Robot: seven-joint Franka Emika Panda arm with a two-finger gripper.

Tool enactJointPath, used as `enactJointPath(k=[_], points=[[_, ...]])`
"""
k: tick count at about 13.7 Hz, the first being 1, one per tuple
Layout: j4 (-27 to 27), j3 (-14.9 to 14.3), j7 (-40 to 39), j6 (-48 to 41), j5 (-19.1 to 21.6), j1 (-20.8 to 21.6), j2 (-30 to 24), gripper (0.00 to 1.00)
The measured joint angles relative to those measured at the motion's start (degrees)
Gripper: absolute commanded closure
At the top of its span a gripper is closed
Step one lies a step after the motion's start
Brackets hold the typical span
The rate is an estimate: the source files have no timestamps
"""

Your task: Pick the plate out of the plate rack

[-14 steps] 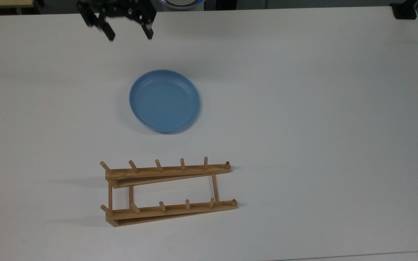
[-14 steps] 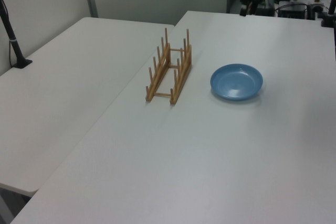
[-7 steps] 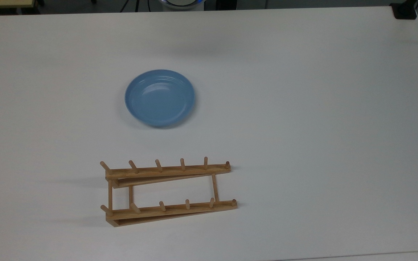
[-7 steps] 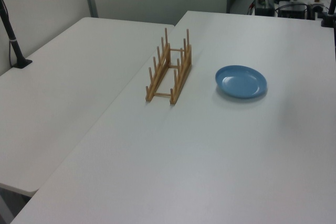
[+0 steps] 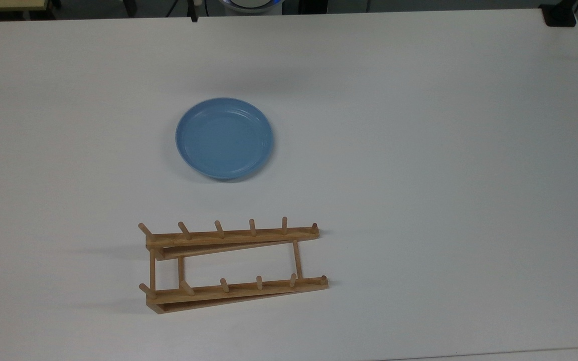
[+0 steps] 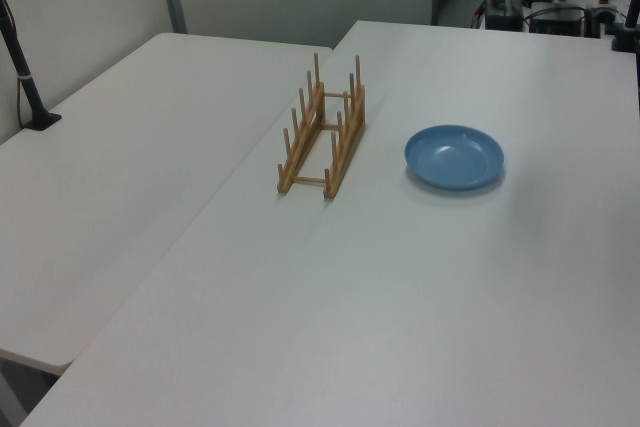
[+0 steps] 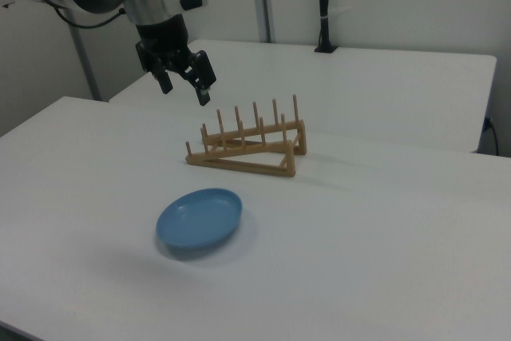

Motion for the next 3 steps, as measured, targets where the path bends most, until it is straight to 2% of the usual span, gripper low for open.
enactJointPath(k=[3], points=[[0.01,0.02,0.00,0.25,0.00,0.55,0.55,0.00]])
